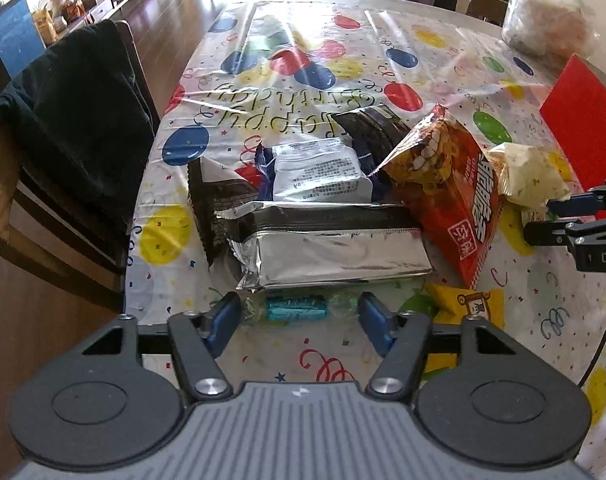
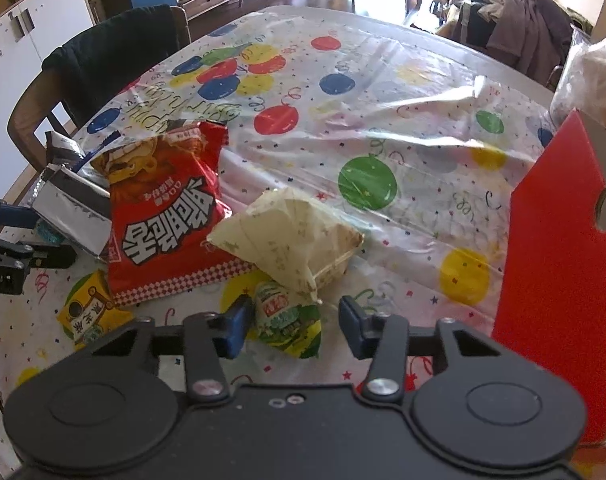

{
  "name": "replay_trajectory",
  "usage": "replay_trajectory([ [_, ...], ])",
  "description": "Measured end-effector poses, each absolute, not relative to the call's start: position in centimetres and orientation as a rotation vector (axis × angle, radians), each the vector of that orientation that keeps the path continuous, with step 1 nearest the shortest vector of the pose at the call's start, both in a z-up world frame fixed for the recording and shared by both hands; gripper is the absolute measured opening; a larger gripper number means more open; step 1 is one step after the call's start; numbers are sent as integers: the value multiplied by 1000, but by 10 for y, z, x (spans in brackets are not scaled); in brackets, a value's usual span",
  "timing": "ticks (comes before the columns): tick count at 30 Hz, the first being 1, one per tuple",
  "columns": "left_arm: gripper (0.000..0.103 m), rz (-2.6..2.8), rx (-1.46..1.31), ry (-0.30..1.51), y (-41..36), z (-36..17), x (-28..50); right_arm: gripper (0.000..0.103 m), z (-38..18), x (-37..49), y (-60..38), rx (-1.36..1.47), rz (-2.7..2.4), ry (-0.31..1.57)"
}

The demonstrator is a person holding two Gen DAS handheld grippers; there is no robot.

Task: Organize snacks
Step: 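Grasp the teal candy with the left gripper while the right grasps the green drink bottle, then carry the teal candy with the left gripper while the right carries the bottle into the box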

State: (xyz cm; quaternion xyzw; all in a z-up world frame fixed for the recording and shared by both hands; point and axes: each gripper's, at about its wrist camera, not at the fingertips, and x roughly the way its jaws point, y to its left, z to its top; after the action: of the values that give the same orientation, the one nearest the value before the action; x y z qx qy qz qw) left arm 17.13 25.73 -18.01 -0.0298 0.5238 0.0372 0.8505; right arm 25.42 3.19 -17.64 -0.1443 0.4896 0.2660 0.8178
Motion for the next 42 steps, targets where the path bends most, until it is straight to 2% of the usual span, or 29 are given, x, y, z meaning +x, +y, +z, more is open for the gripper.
replay_trajectory([
  [4,53,75,-46,1100,256,-179,171,34,-177,253,33,-317,569,1033],
  [14,34,84,-68,1077,259,-175,168,33,-175,246,28,-294,571,1034],
  [28,32,62,-119,1063,252,-159,146,33,-152,219,8,-224,581,1022],
  [42,32,-35,-105,990,208,-102,134,33,-96,193,-30,-176,560,943],
])
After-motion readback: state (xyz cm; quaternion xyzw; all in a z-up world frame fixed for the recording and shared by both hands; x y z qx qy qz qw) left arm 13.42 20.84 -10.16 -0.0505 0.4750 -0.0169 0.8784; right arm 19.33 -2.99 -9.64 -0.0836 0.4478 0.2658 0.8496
